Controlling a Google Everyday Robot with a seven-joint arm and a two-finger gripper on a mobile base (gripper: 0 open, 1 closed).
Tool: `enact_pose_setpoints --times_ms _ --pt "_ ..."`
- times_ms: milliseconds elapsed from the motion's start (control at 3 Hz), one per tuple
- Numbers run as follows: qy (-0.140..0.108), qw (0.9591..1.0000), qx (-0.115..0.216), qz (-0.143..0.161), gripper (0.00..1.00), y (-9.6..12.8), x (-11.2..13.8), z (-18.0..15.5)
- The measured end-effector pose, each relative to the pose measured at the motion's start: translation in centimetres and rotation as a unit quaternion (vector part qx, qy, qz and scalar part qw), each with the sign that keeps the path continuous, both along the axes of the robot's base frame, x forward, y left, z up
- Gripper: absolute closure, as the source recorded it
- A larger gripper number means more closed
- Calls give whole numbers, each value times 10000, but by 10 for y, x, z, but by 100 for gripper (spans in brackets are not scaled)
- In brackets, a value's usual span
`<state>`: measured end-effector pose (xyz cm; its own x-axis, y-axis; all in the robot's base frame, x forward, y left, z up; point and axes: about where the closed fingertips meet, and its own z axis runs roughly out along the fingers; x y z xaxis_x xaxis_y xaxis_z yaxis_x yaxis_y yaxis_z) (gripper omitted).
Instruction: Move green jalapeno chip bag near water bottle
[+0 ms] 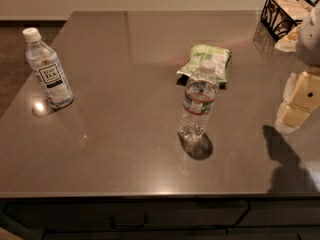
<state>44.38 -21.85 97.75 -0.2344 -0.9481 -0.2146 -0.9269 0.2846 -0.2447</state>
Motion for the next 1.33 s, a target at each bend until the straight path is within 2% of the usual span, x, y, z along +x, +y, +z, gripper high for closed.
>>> enact_pose_setpoints --times_ms 333,1000,1333 --pt "41 9997 34 -251 0 -8 18 -3" --pt "5 9962 201 -853 0 -29 99 -23" --pt "-79 9922 363 -1186 0 -27 141 -39"
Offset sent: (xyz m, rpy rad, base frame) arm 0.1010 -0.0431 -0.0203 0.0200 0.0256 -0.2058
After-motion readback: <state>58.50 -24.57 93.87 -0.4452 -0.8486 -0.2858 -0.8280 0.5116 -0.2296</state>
